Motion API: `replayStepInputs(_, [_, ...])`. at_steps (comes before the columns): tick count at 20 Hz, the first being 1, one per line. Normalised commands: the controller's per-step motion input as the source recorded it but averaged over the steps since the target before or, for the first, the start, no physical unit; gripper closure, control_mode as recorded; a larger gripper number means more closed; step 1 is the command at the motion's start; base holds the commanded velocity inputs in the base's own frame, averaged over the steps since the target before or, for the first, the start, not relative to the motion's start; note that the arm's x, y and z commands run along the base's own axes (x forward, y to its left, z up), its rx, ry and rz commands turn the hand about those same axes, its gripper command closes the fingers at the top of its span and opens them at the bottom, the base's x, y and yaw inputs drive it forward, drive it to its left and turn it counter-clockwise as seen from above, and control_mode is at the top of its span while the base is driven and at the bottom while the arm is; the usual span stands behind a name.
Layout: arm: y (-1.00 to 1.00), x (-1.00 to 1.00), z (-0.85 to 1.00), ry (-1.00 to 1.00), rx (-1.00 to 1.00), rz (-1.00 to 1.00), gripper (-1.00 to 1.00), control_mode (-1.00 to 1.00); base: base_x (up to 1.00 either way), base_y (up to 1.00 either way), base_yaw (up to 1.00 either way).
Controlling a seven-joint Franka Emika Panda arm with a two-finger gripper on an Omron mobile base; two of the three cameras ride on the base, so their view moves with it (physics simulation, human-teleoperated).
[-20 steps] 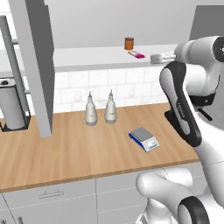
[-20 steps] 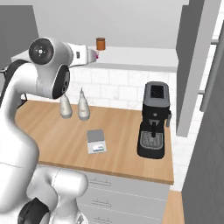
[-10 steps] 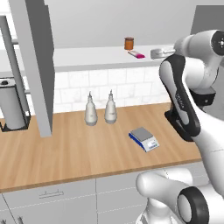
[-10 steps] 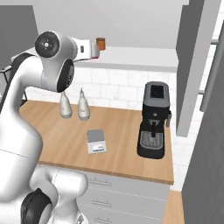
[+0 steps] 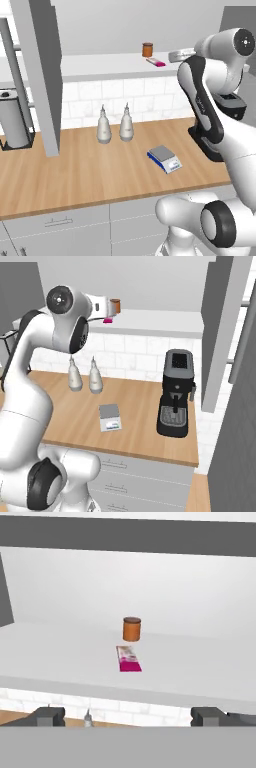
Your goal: Pick the bar and place it on the digital scale for weighing, and close the cabinet.
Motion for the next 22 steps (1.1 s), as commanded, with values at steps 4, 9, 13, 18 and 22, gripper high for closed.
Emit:
replayStepInputs(4, [0.0,0.33,-0.04,0.04,0.0,0.0,-1.0,-1.0,0.0,0.0,0.0])
replayStepInputs(9, [0.0,0.17,-0.18,0.0,0.0,0.0,-1.0,-1.0,0.0,0.0,0.0])
replayStepInputs(13, [0.09,0.23,-0.24,0.04,0.0,0.0,-1.0,-1.0,0.0,0.0,0.0])
replayStepInputs(18, [0.18,0.19,-0.09,0.14,-0.01,0.0,-1.0,-1.0,0.0,0.0,0.0])
replayStepInputs(22, [0.0,0.24,0.0,0.05,0.0,0.0,-1.0,-1.0,0.0,0.0,0.0])
